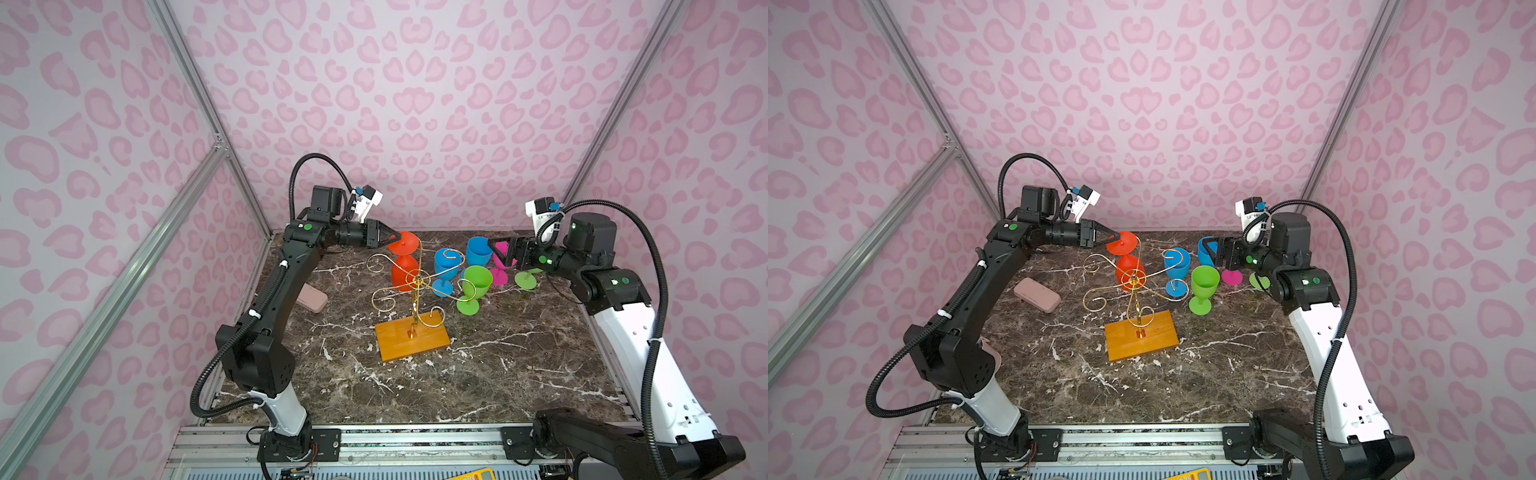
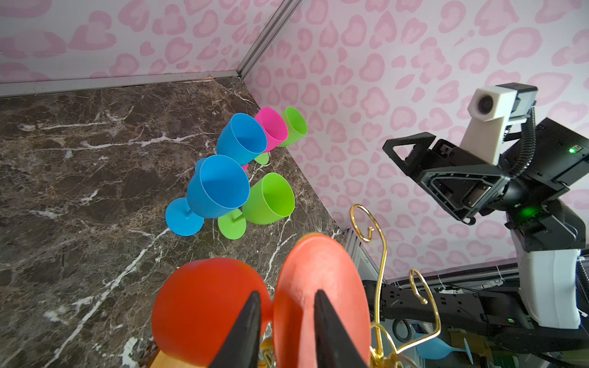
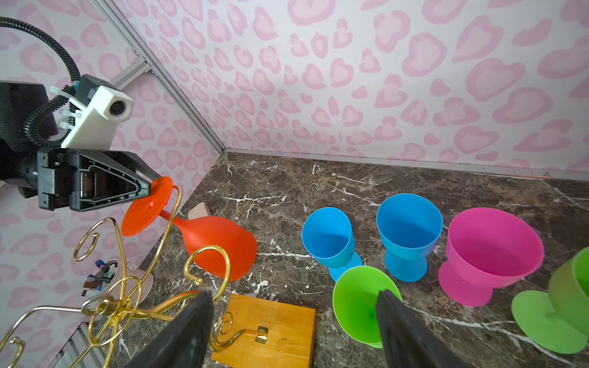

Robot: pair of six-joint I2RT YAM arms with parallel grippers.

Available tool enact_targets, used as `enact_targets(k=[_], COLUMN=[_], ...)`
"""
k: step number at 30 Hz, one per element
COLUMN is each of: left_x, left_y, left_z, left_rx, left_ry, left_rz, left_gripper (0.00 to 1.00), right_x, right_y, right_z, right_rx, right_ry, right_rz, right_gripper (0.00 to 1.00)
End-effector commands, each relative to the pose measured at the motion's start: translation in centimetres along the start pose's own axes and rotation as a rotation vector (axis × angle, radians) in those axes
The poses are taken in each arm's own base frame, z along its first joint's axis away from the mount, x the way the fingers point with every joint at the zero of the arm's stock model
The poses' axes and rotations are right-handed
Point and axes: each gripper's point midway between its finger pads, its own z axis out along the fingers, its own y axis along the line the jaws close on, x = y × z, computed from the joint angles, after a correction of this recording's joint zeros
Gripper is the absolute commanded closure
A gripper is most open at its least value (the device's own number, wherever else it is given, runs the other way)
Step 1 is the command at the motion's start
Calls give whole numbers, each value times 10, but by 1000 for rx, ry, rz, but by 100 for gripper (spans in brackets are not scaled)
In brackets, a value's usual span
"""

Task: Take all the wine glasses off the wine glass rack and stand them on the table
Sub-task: 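Close the left gripper on the red glass stem on the rack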

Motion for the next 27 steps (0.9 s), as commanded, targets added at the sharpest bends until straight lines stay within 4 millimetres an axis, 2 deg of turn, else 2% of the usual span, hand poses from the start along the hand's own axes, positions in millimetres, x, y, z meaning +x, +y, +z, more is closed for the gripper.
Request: enact_targets(k=[1, 7, 10, 16, 27], left_x=[-1, -3, -4, -6, -13], left_y=[-11, -15, -16, -20, -33], left_z=[-5, -6, -6, -6, -4], left_rx=[22, 31, 36, 55, 156], left_ry=[-3, -7, -8, -7, 6], left_rz=[20, 19, 16, -1, -69], left_gripper=[73, 81, 88, 94, 97], right_x=[-3, -3, -2, -2, -2], right_y=[0, 0, 0, 0, 1], right_z=[1, 1, 1, 2, 2], right_rx=[-1, 0, -2, -3, -12], right_ry=[-17, -20, -17, -18, -17], right_rz=[-15, -16, -14, -12, -11], right_gripper=[18, 18, 18, 18, 17])
